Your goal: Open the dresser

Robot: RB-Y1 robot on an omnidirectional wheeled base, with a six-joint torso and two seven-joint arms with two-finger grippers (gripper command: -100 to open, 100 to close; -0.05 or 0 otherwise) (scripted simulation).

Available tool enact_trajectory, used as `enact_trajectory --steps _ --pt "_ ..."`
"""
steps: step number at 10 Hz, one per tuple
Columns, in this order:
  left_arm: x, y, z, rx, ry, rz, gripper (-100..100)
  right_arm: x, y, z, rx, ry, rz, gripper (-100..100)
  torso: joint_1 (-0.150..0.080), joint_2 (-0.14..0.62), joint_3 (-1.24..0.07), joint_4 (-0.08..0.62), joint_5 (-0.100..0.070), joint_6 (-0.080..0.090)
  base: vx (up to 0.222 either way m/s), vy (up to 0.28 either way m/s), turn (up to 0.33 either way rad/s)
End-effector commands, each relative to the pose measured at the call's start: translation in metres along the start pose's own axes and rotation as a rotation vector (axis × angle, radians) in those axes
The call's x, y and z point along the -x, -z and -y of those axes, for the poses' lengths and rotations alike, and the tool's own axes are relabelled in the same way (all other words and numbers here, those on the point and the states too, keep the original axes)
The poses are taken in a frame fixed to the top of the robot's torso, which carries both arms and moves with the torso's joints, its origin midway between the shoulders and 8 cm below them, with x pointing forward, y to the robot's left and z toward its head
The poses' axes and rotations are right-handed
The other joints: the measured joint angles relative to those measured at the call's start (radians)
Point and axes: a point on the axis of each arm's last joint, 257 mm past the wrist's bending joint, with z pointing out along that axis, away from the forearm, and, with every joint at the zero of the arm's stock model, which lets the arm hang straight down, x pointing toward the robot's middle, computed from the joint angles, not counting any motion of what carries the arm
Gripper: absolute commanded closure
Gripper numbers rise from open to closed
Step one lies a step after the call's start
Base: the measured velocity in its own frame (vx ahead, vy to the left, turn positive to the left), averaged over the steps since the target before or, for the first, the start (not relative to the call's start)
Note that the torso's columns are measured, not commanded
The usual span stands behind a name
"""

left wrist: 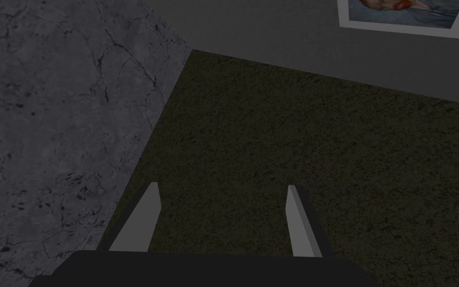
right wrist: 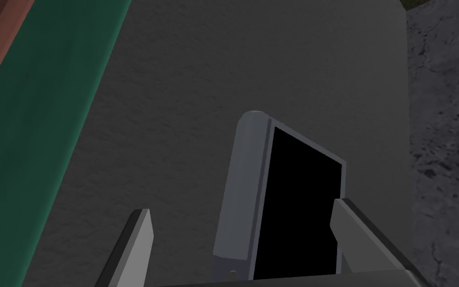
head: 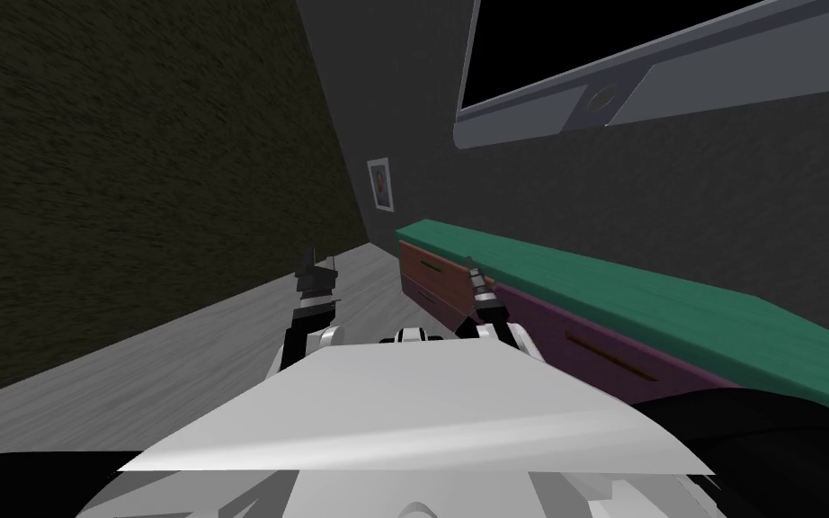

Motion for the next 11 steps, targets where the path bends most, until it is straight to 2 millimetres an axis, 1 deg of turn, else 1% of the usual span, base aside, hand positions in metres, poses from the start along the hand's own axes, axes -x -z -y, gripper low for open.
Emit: enact_trajectory --steps 1,3,4,6,7,9,10,11 --pt "0.000 0.000 0.000 0.000 0.000 0.000 0 -0.007 -0.001 0.021 -0.058 0.116 -0.032 -100 0.001 0.000 0.000 0.000 0.000 0.000 0.055 0.089 0.008" --pt "0.000 0.000 0.000 0.000 0.000 0.000 0 -0.015 0.000 0.048 -0.128 0.245 -0.069 -100 -0.002 0.001 0.001 0.000 -0.001 0.000 0.058 0.098 0.028" --pt "0.000 0.000 0.000 0.000 0.000 0.000 0 -0.016 0.000 0.048 -0.128 0.257 -0.071 -100 0.000 0.000 0.000 0.000 0.000 0.000 0.045 0.076 0.011" --pt "0.000 0.000 0.000 0.000 0.000 0.000 0 -0.022 0.004 0.077 -0.202 0.393 -0.112 -100 -0.001 0.001 0.001 0.000 0.000 0.000 0.048 0.098 0.027" --pt "0.000 0.000 0.000 0.000 0.000 0.000 0 -0.022 0.004 0.077 -0.201 0.409 -0.114 -100 0.001 -0.001 0.000 0.000 0.000 0.000 0.049 0.095 0.009" --pt "0.000 0.000 0.000 0.000 0.000 0.000 0 -0.025 0.009 0.109 -0.278 0.548 -0.159 -100 -0.001 0.001 0.001 0.000 0.000 0.000 0.048 0.104 0.034" --pt "0.000 0.000 0.000 0.000 0.000 0.000 0 -0.025 0.009 0.109 -0.276 0.569 -0.161 -100 0.000 -0.001 0.000 0.000 0.000 0.000 0.053 0.094 0.010" --pt "0.000 0.000 0.000 0.000 0.000 0.000 0 -0.026 0.013 0.124 -0.315 0.641 -0.186 -100 -0.001 0.000 0.000 0.000 0.000 0.000 0.055 0.079 0.016"
